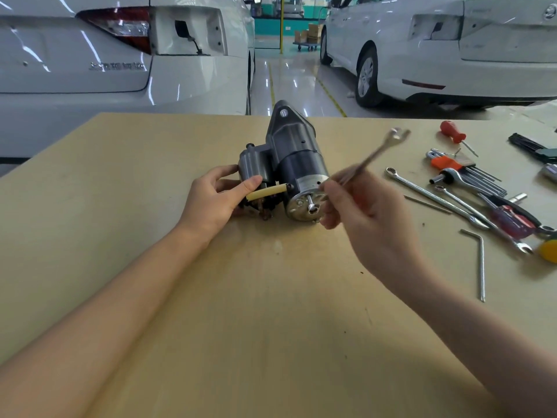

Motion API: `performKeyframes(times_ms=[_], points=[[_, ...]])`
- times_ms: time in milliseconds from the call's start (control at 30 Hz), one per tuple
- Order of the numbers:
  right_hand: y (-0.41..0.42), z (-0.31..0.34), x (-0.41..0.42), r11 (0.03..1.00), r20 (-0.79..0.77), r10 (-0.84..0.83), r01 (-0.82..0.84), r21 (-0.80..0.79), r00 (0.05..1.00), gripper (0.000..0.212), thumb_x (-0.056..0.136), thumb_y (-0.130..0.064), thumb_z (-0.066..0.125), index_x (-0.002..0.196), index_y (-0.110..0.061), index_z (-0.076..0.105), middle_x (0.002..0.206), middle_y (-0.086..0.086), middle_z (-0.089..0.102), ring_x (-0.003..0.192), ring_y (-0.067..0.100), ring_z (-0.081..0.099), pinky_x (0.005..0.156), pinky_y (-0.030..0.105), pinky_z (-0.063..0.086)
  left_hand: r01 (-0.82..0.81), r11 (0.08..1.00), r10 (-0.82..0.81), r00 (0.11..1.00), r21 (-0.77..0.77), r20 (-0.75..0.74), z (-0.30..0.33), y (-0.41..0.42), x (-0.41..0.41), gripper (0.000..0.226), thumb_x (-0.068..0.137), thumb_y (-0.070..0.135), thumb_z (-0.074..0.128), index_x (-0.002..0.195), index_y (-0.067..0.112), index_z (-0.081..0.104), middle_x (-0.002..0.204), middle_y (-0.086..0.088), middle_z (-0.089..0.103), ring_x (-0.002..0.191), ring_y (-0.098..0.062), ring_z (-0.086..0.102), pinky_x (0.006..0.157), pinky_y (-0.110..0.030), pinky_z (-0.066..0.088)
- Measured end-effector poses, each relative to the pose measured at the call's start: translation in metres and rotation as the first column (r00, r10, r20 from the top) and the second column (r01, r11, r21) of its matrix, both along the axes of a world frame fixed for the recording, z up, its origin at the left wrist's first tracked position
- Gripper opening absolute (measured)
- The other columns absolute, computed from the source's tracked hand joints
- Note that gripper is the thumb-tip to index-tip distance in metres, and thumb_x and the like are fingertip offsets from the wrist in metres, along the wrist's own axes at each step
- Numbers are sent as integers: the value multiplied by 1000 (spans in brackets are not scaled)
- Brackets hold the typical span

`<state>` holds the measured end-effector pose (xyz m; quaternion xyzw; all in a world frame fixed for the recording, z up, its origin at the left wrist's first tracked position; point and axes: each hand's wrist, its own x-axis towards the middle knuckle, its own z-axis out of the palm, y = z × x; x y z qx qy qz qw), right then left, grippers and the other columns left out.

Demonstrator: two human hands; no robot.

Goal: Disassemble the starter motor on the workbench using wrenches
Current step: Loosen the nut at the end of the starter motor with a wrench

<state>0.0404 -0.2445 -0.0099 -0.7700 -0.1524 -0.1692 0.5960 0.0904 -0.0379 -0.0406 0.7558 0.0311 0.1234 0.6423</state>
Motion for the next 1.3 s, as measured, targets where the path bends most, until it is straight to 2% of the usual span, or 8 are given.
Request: performKeyframes(times_ms=[100,333,500,633,800,1067,1200,1300], points=[[6,7,1,874,280,110,41,-485,954,11,93,-21,56,85,-15,61,74,0,57,64,16,50,60,29,41,0,1000,0,1000,1,4,0,0,0,79,62,48,73,131,13,56,106,-4,71,93,-14,69,75,-27,56],[16,-2,-3,440,446,316,287,-851,837,12,75,-9,79,75,-11,67,75,4,52,64,20,49,57,27,42,-16,1000,15,999,16,31,-5,0,6,61,78,35,75,132,13,56,104,-4,70,87,-11,68,61,-13,50],[-1,-3,-12,711,467,378,72,-699,799,17,94,-20,56,90,-7,67,78,-1,55,64,13,47,59,26,43,-61,995,58,998,81,37,-10,1,8,67,81,51,65,135,13,51,105,3,68,94,-8,63,76,-21,48],[-15,13,6,960,134,-97,128,-248,986,24,97,-26,49,78,-13,58,54,-13,50,49,4,40,49,13,30,-88,992,86,996,93,25,-11,1,8,59,90,51,58,133,11,52,104,4,67,98,-11,64,90,-37,52],[-45,10,32,924,-587,-175,-75,-376,790,29,99,-22,46,77,-6,56,48,4,46,36,12,31,37,17,22,-81,997,81,997,14,-12,-6,-1,5,61,78,59,57,119,13,61,102,-1,67,102,-23,65,95,-51,50],[-48,-5,33,544,-269,-323,-54,-837,908,43,89,-34,61,123,-11,51,95,7,61,86,25,56,70,31,45,-87,996,86,996,-14,-24,-2,-3,2,74,74,62,54,129,13,53,106,-1,63,107,-24,63,98,-51,48],[-34,2,21,920,-316,-69,-62,-386,946,18,86,-37,63,83,-20,68,52,-6,54,46,8,44,45,19,32,-116,992,116,993,-44,-9,-1,-5,0,76,75,61,52,134,13,46,108,-3,63,108,-23,63,97,-53,48],[-17,6,10,940,-591,339,-288,182,732,16,92,-22,57,89,-10,67,68,5,67,43,13,49,36,17,31,-103,991,103,995,-81,-2,-1,-6,-1,68,83,55,52,134,11,45,116,-6,62,106,-22,64,97,-54,48]])
